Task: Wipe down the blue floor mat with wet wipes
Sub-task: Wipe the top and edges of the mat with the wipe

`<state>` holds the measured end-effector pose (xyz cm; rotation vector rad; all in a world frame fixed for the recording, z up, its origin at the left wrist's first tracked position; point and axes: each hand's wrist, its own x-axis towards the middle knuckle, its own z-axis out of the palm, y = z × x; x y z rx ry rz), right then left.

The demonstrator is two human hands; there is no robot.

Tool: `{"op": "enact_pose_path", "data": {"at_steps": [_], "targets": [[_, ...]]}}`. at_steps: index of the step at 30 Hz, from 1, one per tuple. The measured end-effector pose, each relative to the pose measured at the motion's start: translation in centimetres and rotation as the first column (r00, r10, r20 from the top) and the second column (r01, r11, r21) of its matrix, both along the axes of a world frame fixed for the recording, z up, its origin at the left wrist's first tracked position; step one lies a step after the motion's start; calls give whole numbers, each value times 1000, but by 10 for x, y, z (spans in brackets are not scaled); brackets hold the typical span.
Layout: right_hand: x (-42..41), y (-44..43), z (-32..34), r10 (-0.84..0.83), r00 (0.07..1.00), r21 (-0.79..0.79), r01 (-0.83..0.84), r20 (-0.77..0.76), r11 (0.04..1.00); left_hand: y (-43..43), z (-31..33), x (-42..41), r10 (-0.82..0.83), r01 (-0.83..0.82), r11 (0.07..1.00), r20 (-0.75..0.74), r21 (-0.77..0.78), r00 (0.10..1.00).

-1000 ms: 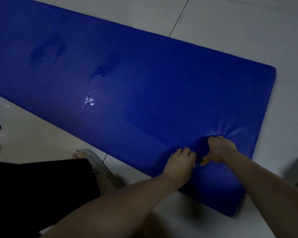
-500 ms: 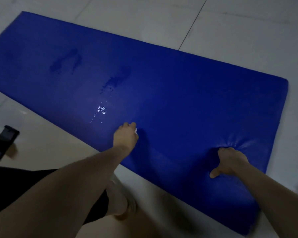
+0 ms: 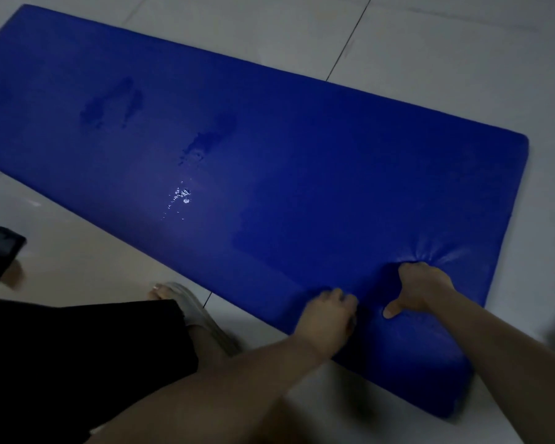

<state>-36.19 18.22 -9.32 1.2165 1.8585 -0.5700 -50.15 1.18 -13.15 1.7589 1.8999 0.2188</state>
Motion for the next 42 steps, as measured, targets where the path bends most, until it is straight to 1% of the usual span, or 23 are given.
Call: {"op": "enact_pose_path", "data": {"at_steps": [1, 2, 5, 7, 8, 11, 13, 14, 16, 17, 19, 21, 23, 26, 28, 31, 33, 35, 36, 37, 38, 40, 42], "targets": [[0, 0, 0, -3, 1000, 6, 3, -3, 1000, -4, 3, 13, -72, 74, 996, 39, -48, 997], [0, 0, 1, -4, 1000, 11, 4, -7, 1000, -5, 2, 20, -113, 116, 991, 58, -59, 992], [0, 0, 2, -2, 1000, 11, 2, -6, 1000, -6, -5, 12, -179, 179, 984, 29, 1, 983], [0, -1, 3, 3, 1000, 0, -3, 0, 1000, -6, -7, -11, -181, 181, 983, -21, 34, 983], [0, -1, 3, 4, 1000, -9, -4, 1, 1000, -5, -6, -26, -144, 145, 989, -44, 40, 989], [0, 0, 3, 8, 1000, -17, -8, -6, 1000, -5, 2, -78, 22, -22, 1000, -122, -4, 992], [0, 0, 2, 13, 1000, -19, -13, -5, 1000, -8, 0, -117, 228, -236, 971, -187, -22, 956], [0, 0, 2, 15, 1000, -17, -15, -4, 1000, -11, -1, -137, 362, -376, 926, -215, -26, 907], [0, 0, 1, 28, 1000, -8, -28, -6, 1000, -14, -1, -172, 613, -636, 771, -225, -40, 758], [1, 0, 0, 32, 999, -4, -32, -7, 999, -15, 0, -183, 683, -708, 705, -217, -54, 697], [-1, 0, 1, 35, 999, -9, -35, -2, 999, -17, 0, -189, 731, -755, 653, -207, -62, 650], [0, 0, 1, 37, 999, -18, -37, 5, 999, -15, -1, -170, 725, -741, 671, -173, -38, 666], [0, 0, 0, 38, 999, -20, -38, 4, 999, -13, -3, -140, 650, -659, 751, -132, -37, 748], [0, 2, -2, 36, 999, -16, -36, 1, 999, -7, -1, -85, 448, -455, 888, -101, -63, 888], [-1, 1, -3, 47, 999, -12, -47, 4, 999, -8, 1, -48, 317, -320, 945, -61, -63, 947], [-1, 2, -2, 52, 999, -3, -52, 7, 999, -15, 3, -11, 116, -114, 990, 24, -79, 993], [-1, 2, 0, 61, 998, 12, -61, -8, 998, -16, 3, -5, 21, -16, 997, 66, -71, 998], [-1, 2, 1, 54, 999, 9, -54, -9, 999, -17, 1, -12, -54, 55, 998, 69, -13, 996], [0, 1, 0, 54, 999, 9, -54, -6, 999, -18, -1, -18, -95, 95, 995, 35, 20, 995], [2, 1, -1, 60, 998, 10, -60, -5, 998, -20, -3, -28, -119, 120, 992, -8, 40, 993], [3, 1, -2, 60, 998, 6, -60, -4, 998, -23, -6, -39, -106, 108, 993, -32, 56, 994], [5, 2, -5, 54, 999, -5, -54, -3, 999, -30, -7, -66, -17, 21, 999, -72, 45, 997], [5, 3, -6, 52, 999, -1, -52, -6, 999, -37, -5, -103, 120, -120, 993, -149, 12, 982]]}}
